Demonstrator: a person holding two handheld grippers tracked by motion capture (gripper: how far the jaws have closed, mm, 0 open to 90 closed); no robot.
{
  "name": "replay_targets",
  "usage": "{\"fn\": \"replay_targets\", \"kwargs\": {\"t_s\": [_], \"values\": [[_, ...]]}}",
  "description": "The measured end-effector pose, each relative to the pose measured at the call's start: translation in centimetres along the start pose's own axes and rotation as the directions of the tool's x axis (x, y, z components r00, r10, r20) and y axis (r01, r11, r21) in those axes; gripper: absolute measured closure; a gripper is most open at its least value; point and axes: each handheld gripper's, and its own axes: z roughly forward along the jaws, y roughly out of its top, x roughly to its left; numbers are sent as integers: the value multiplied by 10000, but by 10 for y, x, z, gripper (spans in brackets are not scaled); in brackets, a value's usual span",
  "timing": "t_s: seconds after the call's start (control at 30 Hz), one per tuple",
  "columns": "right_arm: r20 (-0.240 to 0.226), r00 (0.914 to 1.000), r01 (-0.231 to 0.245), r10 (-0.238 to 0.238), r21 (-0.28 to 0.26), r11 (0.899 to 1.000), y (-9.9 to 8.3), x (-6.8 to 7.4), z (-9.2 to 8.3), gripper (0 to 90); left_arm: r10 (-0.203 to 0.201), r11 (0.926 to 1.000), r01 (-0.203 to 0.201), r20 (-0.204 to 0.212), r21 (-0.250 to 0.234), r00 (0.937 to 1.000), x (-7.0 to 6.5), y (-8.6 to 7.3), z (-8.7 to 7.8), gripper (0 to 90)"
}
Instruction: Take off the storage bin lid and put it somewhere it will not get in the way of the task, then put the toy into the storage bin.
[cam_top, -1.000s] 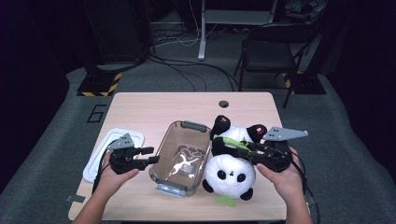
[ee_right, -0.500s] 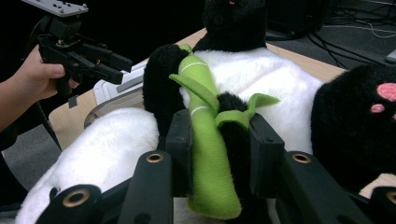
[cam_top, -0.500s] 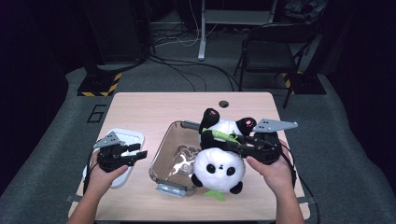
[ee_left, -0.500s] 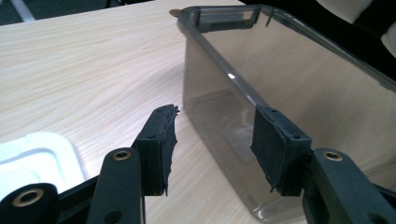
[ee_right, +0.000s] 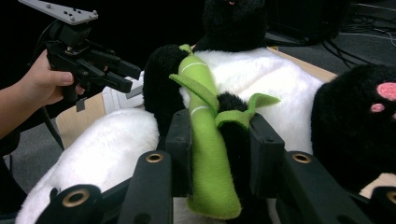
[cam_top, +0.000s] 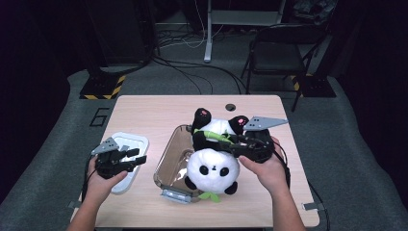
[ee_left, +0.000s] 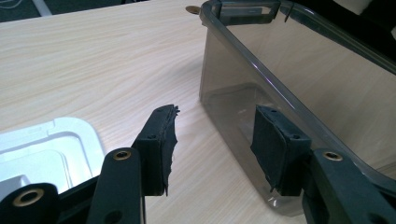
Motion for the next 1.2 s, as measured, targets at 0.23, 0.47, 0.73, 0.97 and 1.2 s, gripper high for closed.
{"fn": "replay_targets", "kwargs": {"t_s": [0.23, 0.47, 0.73, 0.97, 1.2], "values": [[-140, 9999, 87, -86, 113, 9999, 2, 2, 17, 662, -41, 10000, 40, -112, -81, 9999, 2, -2, -2, 494], [-343, 9994, 44, -44, -14, 10000, 5, 7, 29, 662, -84, 9999, 83, -169, -84, 9998, 4, -3, -2, 495], [-371, 9992, 119, -116, 65, 9999, 8, 11, 42, 662, -79, 10000, 78, -185, -58, 9998, 5, -4, -3, 494], [-379, 9992, 101, -100, 11, 9999, 9, 13, 52, 662, -99, 9999, 101, -207, 70, 9997, 4, -6, -2, 493], [-459, 9989, 102, -96, 146, 9998, 10, 15, 65, 662, -187, 9998, 187, -302, 12, 9994, 7, -8, -7, 492]]}}
